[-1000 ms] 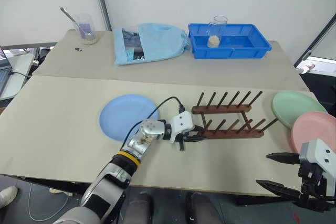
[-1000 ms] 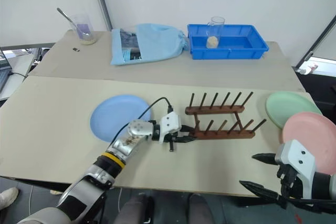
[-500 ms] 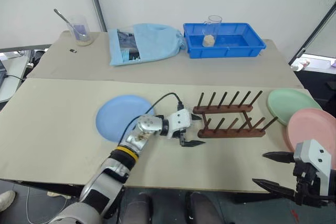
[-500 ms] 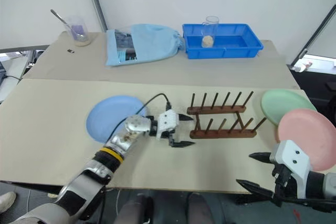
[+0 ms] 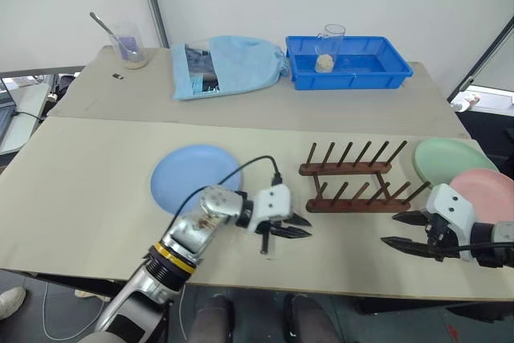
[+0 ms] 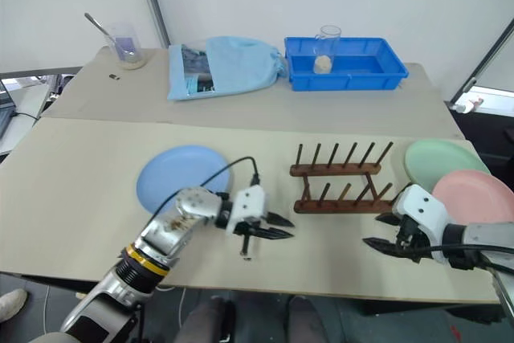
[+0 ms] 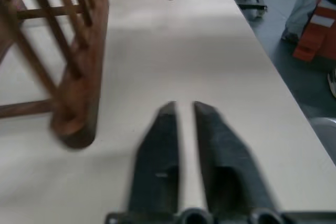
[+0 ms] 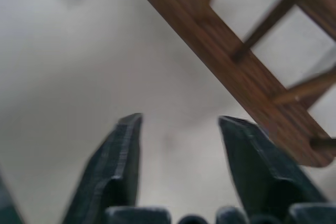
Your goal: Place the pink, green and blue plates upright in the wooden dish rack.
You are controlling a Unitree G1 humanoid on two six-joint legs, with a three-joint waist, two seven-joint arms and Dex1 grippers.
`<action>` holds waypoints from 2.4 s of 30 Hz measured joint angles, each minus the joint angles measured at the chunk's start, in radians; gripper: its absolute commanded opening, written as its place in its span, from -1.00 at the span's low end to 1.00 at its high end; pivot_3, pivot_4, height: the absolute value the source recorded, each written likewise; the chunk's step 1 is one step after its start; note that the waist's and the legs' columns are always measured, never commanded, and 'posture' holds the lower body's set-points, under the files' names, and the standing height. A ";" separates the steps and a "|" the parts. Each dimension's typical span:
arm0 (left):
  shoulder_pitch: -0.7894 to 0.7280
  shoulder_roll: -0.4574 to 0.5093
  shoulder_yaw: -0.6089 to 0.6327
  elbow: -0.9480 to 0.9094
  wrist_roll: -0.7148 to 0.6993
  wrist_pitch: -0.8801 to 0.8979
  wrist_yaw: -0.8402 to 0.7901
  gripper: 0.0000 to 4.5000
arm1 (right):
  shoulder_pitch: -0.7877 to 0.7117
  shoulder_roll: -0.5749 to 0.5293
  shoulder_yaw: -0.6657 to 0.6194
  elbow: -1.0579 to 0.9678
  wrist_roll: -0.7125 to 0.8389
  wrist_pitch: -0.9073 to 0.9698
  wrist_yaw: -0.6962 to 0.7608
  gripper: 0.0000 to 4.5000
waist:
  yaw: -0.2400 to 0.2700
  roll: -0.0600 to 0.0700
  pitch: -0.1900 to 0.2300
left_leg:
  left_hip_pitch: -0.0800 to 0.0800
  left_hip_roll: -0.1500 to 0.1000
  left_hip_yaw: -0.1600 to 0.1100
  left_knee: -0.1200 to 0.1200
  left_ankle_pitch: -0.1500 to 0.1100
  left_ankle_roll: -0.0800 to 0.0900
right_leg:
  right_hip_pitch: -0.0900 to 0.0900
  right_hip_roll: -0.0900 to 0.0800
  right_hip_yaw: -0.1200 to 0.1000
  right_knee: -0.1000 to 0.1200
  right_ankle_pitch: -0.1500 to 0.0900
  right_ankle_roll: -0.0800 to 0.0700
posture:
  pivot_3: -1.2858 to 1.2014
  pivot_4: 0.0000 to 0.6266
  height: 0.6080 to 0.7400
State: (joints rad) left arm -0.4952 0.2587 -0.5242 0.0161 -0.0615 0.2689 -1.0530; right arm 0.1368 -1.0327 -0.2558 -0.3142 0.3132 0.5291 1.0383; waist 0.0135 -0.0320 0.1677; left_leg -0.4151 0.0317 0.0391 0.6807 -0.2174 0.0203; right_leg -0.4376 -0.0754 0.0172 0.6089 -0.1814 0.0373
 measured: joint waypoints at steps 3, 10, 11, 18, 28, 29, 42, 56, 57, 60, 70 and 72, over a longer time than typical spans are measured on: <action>-0.003 -0.042 -0.018 0.038 0.064 -0.010 0.089 -1.00 | -0.058 0.010 0.074 0.068 -0.053 -0.041 -0.017 -0.75 | -0.003 0.000 0.000 | 0.001 0.000 -0.001 0.000 0.000 0.000 | 0.000 0.001 0.000 0.001 0.000 0.000 | 0.03 -0.52 0.96; -0.037 -0.092 -0.020 0.161 0.172 -0.060 0.266 -1.00 | -0.212 0.096 0.199 0.252 -0.169 -0.163 -0.094 -0.99 | -0.008 0.000 0.000 | 0.003 -0.001 -0.001 0.001 0.001 0.002 | 0.001 0.001 0.001 0.002 0.001 0.000 | 0.03 -0.52 0.96; -0.047 -0.097 -0.020 0.181 0.184 -0.077 0.287 -1.00 | -0.237 0.109 0.211 0.275 -0.181 -0.180 -0.102 -0.99 | -0.008 0.000 0.000 | 0.003 -0.001 -0.001 0.000 0.001 0.002 | 0.001 0.001 0.001 0.002 0.001 0.000 | 0.03 -0.52 0.96; -0.127 -0.139 0.002 0.332 0.230 -0.148 0.389 -1.00 | -0.349 0.152 0.250 0.371 -0.223 -0.226 -0.126 -0.99 | -0.005 0.001 0.000 | 0.002 -0.001 -0.001 0.000 0.002 0.003 | 0.001 0.001 0.001 0.002 0.002 0.000 | 0.03 -0.52 0.96; -0.206 -0.172 0.056 0.497 0.252 -0.234 0.459 -1.00 | -0.434 0.185 0.273 0.458 -0.261 -0.268 -0.136 -0.99 | -0.004 0.001 0.000 | 0.001 -0.001 -0.001 0.000 0.002 0.003 | 0.000 0.001 0.002 0.001 0.003 0.002 | 0.03 -0.52 0.96; -0.205 -0.171 0.056 0.498 0.252 -0.242 0.453 -1.00 | -0.434 0.185 0.273 0.462 -0.263 -0.269 -0.136 -0.99 | -0.003 0.001 0.000 | 0.001 -0.001 -0.001 0.000 0.002 0.003 | 0.000 0.001 0.002 0.001 0.003 0.002 | 0.03 -0.52 0.96; -0.017 0.106 0.165 0.030 -0.020 -0.076 0.060 0.02 | -0.100 0.067 -0.022 0.096 -0.111 -0.134 -0.058 -0.11 | -0.001 0.002 -0.001 | 0.000 0.000 -0.001 -0.002 0.002 0.003 | -0.001 0.001 0.001 0.002 0.000 -0.001 | 0.03 -0.52 0.96; -0.035 0.265 0.232 -0.246 -0.290 0.023 -0.220 1.00 | 0.159 0.267 -0.279 -0.221 -0.215 0.124 -0.373 0.99 | -0.010 0.002 -0.001 | 0.005 0.000 0.001 0.000 0.001 0.002 | 0.001 -0.001 0.002 0.002 0.000 -0.001 | 0.03 -0.52 0.96; -0.042 0.261 0.229 -0.243 -0.289 0.013 -0.224 1.00 | 0.142 0.269 -0.255 -0.196 -0.232 0.124 -0.399 0.99 | -0.012 0.003 -0.001 | 0.005 0.000 0.002 0.000 0.001 0.002 | 0.001 -0.001 0.002 0.002 0.000 -0.001 | 0.03 -0.52 0.96; -0.046 0.252 0.221 -0.233 -0.282 -0.012 -0.225 1.00 | 0.077 0.272 -0.225 -0.116 -0.264 0.126 -0.460 0.99 | -0.015 0.003 -0.001 | 0.005 0.000 0.002 0.000 0.002 0.003 | 0.001 0.000 0.003 0.002 0.000 -0.001 | 0.03 -0.52 0.96; -0.046 0.226 0.215 -0.220 -0.296 -0.024 -0.222 1.00 | -0.033 0.272 -0.144 0.031 -0.289 0.153 -0.518 -0.05 | -0.013 0.003 -0.001 | 0.001 0.000 0.000 -0.002 0.002 0.003 | -0.001 0.002 0.003 0.002 -0.001 -0.001 | 0.03 -0.52 0.96; -0.046 0.227 0.216 -0.220 -0.299 -0.023 -0.224 1.00 | -0.037 0.272 -0.142 0.030 -0.289 0.166 -0.520 -0.38 | -0.012 0.003 -0.001 | 0.001 0.000 0.000 -0.002 0.002 0.003 | -0.001 0.002 0.003 0.002 -0.001 -0.001 | 0.03 -0.52 0.96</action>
State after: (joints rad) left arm -0.5407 0.4853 -0.3079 -0.2044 -0.3609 0.2458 -1.2770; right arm 0.1000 -0.7610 -0.3978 -0.2841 0.0241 0.6952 0.5182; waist 0.0013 -0.0288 0.1663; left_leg -0.4143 0.0317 0.0390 0.6790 -0.2159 0.0232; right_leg -0.4387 -0.0738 0.0199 0.6108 -0.1822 0.0361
